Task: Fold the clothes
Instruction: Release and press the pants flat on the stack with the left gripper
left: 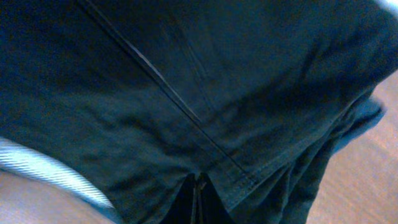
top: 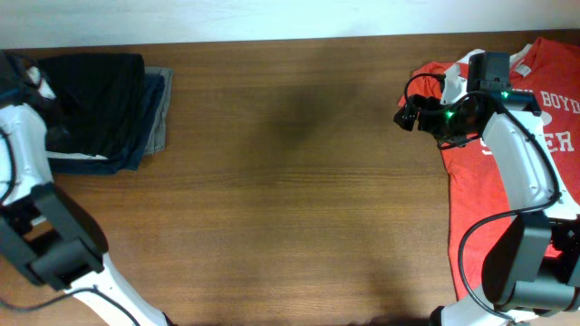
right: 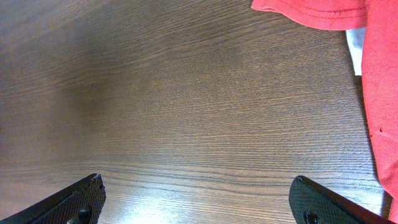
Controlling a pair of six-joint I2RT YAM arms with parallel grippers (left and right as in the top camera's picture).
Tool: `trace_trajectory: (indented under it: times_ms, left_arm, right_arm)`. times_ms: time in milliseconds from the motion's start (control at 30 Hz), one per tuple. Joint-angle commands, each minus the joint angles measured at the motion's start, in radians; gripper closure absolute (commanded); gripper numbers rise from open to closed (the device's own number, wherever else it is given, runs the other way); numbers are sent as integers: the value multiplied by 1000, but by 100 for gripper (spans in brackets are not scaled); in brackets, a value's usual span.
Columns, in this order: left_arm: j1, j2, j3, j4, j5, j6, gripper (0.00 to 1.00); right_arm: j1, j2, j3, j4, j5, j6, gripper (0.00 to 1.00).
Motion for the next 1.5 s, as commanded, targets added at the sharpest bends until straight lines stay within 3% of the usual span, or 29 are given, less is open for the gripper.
trace_trajectory:
  times_ms: [0, 133, 300, 467, 633, 867, 1033, 1233, 1333, 1467]
  left_arm:
    - [-45, 106, -54, -4, 118, -20, 100]
    - [-105, 187, -58, 10, 130, -21, 100]
    - [-127, 107, -25, 17, 183, -21, 100]
    - [-51, -85, 20, 20, 92, -93, 99]
    - [75, -103, 20, -27, -64, -212, 99]
    - [172, -37, 20, 79, -61, -184, 99]
    - [190, 113, 20, 72, -149, -166, 100]
    - [202, 120, 23, 75, -138, -90, 99]
    - [192, 23, 70, 45, -82, -91, 100]
    - [115, -230, 87, 24, 54, -118, 99]
  right_arm:
    - [-4, 1, 3, 2, 9, -3, 2]
    - [-4, 1, 3, 2, 9, -3, 2]
    - [-4, 1, 3, 2, 9, -3, 2]
    - [-4, 1, 3, 2, 9, -3, 2]
    - [-4, 1, 3, 2, 9, -3, 2]
    - [-4, 1, 3, 2, 9, -3, 2]
    - [-4, 1, 3, 2, 9, -3, 2]
    - [-4, 1, 3, 2, 9, -3, 2]
    - [-4, 1, 3, 2, 9, -3, 2]
    - [-4, 1, 3, 2, 9, -3, 2]
